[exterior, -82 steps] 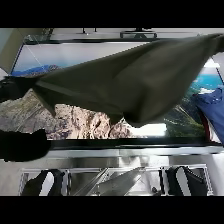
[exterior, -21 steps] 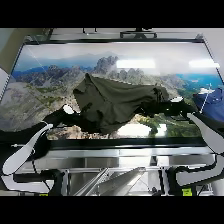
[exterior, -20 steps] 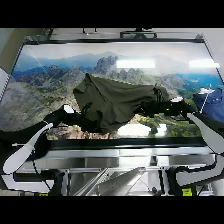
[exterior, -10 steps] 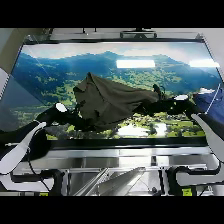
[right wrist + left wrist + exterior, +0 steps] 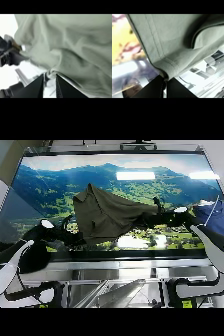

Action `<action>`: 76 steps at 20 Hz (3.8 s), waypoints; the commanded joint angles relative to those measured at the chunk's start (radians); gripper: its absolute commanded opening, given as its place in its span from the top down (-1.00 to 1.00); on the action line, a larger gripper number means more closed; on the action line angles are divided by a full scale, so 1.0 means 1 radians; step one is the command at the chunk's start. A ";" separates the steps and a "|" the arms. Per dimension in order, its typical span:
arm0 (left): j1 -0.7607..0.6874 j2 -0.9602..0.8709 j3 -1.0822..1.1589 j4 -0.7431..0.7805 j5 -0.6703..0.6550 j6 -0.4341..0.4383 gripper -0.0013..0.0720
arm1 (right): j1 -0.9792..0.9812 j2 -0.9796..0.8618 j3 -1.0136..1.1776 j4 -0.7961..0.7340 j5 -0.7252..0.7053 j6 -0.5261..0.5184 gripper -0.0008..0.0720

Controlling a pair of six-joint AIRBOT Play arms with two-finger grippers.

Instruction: Fold the shirts.

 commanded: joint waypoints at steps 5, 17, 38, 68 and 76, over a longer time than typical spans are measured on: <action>-0.018 0.008 -0.006 -0.006 -0.009 0.021 0.91 | 0.113 -0.063 -0.001 0.020 -0.037 0.011 0.46; -0.017 0.008 -0.005 -0.002 -0.045 0.056 0.91 | 0.093 -0.068 0.077 0.163 0.000 -0.023 0.93; 0.301 0.008 0.332 0.104 -0.198 0.074 0.91 | -0.469 -0.070 0.538 -0.528 0.141 0.273 0.04; 0.249 -0.003 0.330 0.123 -0.194 0.084 0.91 | -0.293 -0.119 0.178 -0.183 0.121 0.329 0.56; 0.249 -0.003 0.330 0.123 -0.201 0.084 0.91 | -0.326 -0.119 0.175 -0.213 0.078 0.333 0.52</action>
